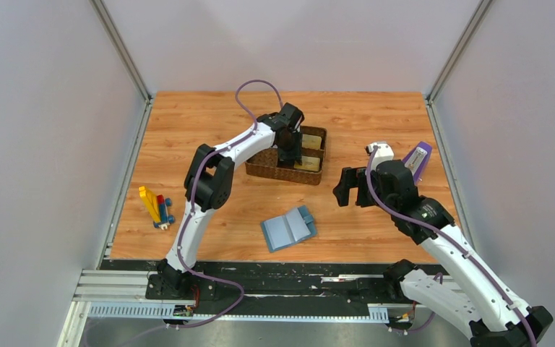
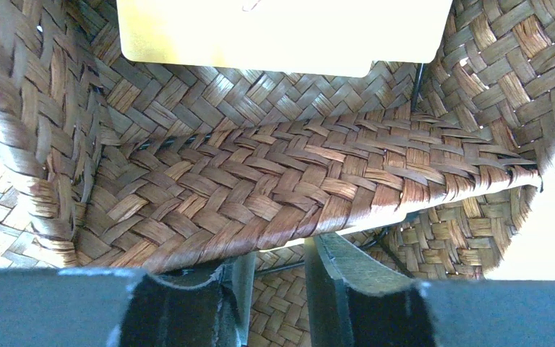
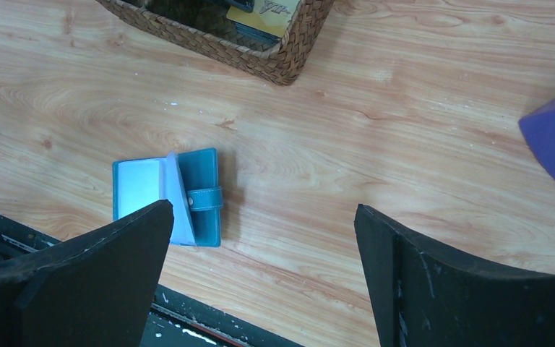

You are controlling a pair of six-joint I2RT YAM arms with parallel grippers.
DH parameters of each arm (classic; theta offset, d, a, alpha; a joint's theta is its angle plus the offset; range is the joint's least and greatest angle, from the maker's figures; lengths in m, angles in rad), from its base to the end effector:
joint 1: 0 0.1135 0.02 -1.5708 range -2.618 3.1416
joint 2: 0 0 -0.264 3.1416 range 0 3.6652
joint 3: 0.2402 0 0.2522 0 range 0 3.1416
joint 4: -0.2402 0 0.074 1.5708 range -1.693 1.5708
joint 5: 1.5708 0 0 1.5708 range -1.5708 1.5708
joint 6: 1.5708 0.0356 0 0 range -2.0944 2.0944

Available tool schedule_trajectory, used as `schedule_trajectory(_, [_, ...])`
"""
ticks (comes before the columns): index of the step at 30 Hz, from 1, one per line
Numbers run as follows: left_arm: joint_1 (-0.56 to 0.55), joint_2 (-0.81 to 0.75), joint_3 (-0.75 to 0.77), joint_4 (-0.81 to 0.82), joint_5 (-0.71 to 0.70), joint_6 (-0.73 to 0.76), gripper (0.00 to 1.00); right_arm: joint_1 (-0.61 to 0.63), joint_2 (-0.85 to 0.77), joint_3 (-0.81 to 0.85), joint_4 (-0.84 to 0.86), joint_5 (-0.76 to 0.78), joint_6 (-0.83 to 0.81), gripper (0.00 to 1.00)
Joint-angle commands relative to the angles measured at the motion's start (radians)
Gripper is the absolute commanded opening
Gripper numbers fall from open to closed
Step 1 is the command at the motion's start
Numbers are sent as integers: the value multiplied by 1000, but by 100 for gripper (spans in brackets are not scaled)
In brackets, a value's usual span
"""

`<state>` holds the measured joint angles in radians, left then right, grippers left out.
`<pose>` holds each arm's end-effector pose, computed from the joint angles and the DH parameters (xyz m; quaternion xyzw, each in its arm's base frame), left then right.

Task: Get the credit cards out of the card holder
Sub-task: Pick up the credit card from the storage box.

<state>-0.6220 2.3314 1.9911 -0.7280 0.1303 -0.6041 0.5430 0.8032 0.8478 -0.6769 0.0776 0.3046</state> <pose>0.4082 -0.2983 0.1838 0.0248 0.9664 -0.1943 0.1666 0.1444 0.0839 0.3096 -0.0886 0.8870 0.1543 0.4261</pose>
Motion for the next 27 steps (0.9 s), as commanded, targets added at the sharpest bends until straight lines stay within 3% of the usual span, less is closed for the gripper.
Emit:
schedule_trajectory(1, [1,17,49,27,-8,15,34,4,6,4,34,4,-22,100])
schedule_trajectory(6, [0,5,60,36,15,11,24,4,11,5,36,3,-25,100])
schedule_trajectory(10, [1,0,69,43,37,-3,22,4,8,6,36,3,-27,100])
schedule_trajectory(27, [0,-34,50,88,123,-35,26,3,10,2,36,-5,-34,100])
